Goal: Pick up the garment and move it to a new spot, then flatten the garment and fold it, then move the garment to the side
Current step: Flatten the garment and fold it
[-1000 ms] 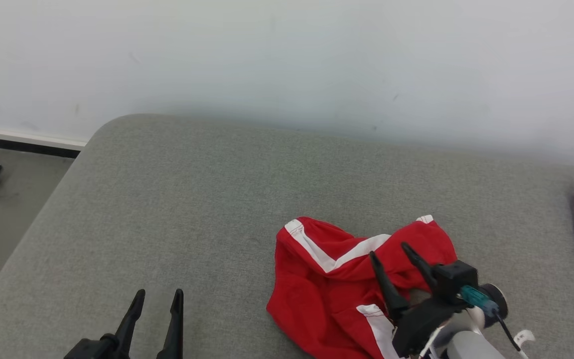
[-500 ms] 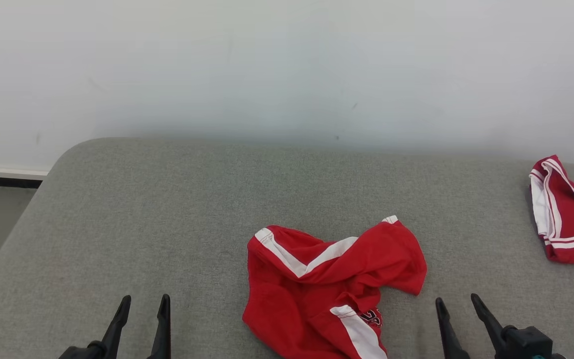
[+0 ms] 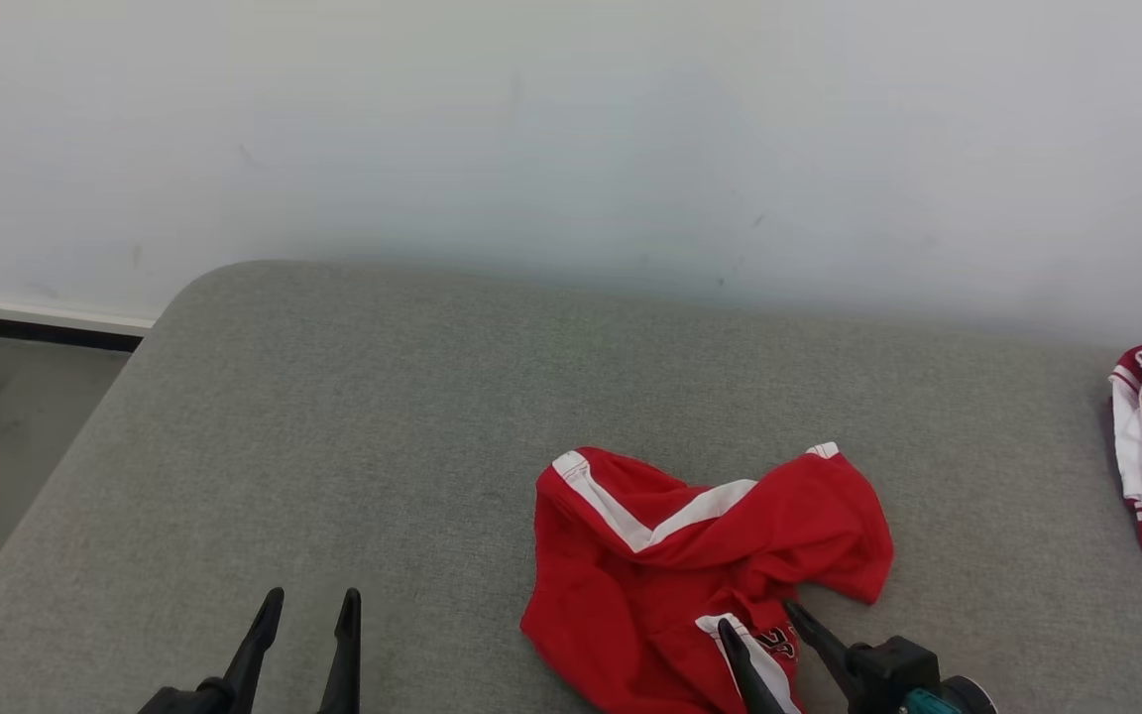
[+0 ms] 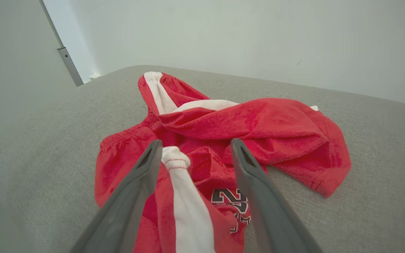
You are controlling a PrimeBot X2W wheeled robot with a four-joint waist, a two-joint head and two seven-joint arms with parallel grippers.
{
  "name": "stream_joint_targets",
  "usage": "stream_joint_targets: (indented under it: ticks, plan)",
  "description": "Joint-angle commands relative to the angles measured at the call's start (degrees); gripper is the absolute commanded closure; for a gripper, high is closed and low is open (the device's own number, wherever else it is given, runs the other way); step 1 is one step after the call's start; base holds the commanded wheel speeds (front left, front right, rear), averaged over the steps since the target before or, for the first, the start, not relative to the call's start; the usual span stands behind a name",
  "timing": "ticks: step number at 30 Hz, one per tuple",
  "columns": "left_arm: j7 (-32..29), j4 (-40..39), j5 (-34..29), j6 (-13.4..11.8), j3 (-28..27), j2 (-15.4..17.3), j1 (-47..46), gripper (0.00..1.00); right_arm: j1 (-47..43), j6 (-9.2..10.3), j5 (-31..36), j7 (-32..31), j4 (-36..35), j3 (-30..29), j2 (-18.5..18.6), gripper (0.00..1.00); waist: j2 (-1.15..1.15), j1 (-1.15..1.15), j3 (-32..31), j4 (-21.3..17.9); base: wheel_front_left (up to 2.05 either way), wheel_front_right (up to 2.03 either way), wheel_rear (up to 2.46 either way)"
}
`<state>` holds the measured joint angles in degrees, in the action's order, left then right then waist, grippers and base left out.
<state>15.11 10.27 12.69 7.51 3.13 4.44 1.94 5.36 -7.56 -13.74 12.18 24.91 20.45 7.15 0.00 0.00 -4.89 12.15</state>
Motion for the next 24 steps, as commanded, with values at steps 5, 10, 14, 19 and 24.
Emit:
stream_joint_targets:
  ticks: [5, 10, 14, 19, 24]
  plan:
    - [0.0, 0.1, 0.1, -0.1, 0.6, 0.2, 0.2, 0.0, 2.6, 0.17, -2.2, -1.3, 5.7, 3.1, -0.3, 0.76, 0.0, 0.0, 0.5, 2.5, 0.0, 0.0, 0.0]
    - [0.0, 0.0, 0.2, -0.1, -0.1, 0.2, 0.8, 0.0, 5.4, 0.17, -3.8, 0.8, 9.4, 1.4, -0.4, 1.0, 0.0, 0.0, 0.7, 2.3, 0.0, 0.0, 0.0]
    - [0.0, 0.0, 0.0, -0.1, -0.6, 0.1, 1.0, 0.0, 7.1, 0.17, -4.3, 2.3, 10.1, -4.3, 1.5, 1.0, 0.0, 0.0, 0.7, 0.9, 0.0, 0.0, 0.0]
    - [0.0, 0.0, 0.0, -0.1, -0.5, -0.3, 0.8, 0.0, 5.6, 0.17, -5.5, 2.9, 10.1, -14.3, 3.6, 1.0, 0.0, 0.0, 0.8, -0.4, 0.0, 0.0, 0.0]
    - [0.0, 0.2, 0.3, -0.1, 0.0, -0.6, 0.4, 0.0, 1.7, 0.17, -5.6, 3.0, 12.0, -24.4, 2.9, 1.0, 0.0, 0.0, 1.0, -0.5, 0.0, 0.0, 0.0]
